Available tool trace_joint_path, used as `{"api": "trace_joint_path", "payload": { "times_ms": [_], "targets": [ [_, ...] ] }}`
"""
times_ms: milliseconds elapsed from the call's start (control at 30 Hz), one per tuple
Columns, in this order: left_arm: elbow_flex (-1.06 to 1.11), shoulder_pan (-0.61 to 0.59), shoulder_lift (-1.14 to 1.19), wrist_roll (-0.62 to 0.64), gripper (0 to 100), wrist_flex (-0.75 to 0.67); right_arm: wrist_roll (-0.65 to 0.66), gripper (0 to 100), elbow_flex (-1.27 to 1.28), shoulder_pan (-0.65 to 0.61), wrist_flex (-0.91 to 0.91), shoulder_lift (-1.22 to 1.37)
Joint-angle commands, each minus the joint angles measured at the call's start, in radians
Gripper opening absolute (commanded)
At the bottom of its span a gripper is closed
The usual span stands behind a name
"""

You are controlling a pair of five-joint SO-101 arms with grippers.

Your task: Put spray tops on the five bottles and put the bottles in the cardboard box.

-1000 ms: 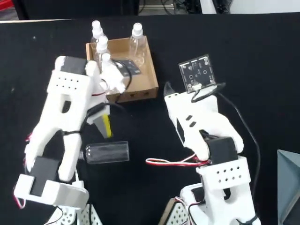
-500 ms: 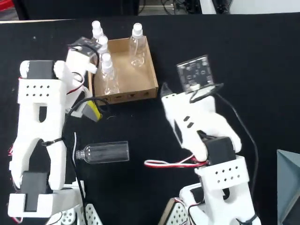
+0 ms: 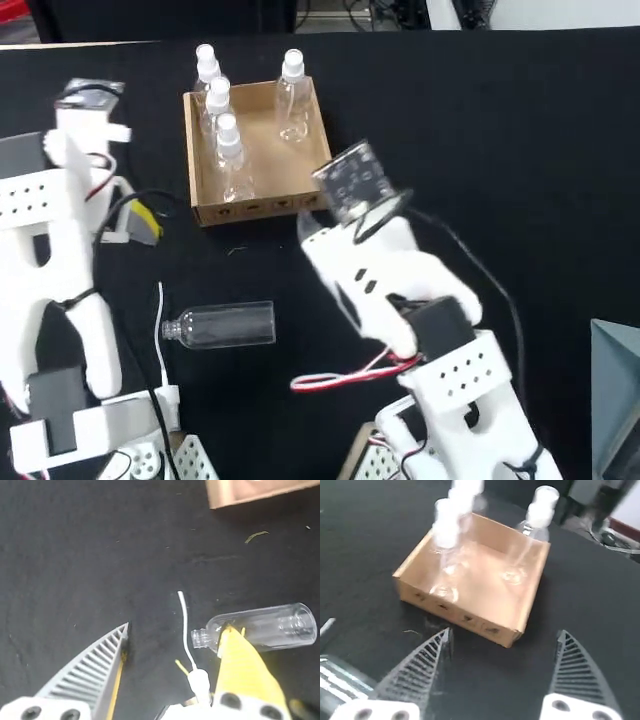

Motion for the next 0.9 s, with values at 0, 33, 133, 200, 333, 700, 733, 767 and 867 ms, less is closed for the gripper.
{"api": "trace_joint_path", "payload": {
  "times_ms": [0, 33, 133, 200, 333, 700, 733, 767, 867],
  "targets": [
    [-0.002, -0.07, -0.046, 0.021, 26, -0.006, 0.041, 27.9, -0.002, -0.091, 0.021, -0.038],
    [0.002, -0.081, -0.046, 0.021, 26, -0.006, 0.052, 27.9, 0.001, -0.107, 0.025, -0.038],
    [0.045, -0.091, -0.046, 0.015, 26, -0.02, 0.06, 27.9, 0.001, -0.143, 0.037, -0.031],
    [0.093, -0.091, -0.048, 0.015, 26, -0.055, 0.06, 27.9, -0.002, -0.161, 0.037, -0.005],
    [0.177, -0.093, -0.048, 0.014, 26, -0.11, 0.061, 27.9, -0.019, -0.199, 0.035, 0.088],
    [0.22, -0.209, -0.046, 0.014, 26, -0.112, 0.112, 28.0, -0.061, -0.359, 0.032, 0.308],
    [0.22, -0.223, -0.044, 0.014, 26, -0.112, 0.12, 28.0, -0.064, -0.368, 0.034, 0.32],
    [0.22, -0.234, -0.043, 0.014, 26, -0.112, 0.13, 28.0, -0.07, -0.374, 0.034, 0.334],
    [0.22, -0.259, -0.035, 0.014, 26, -0.114, 0.152, 28.0, -0.084, -0.387, 0.031, 0.381]
  ]
}}
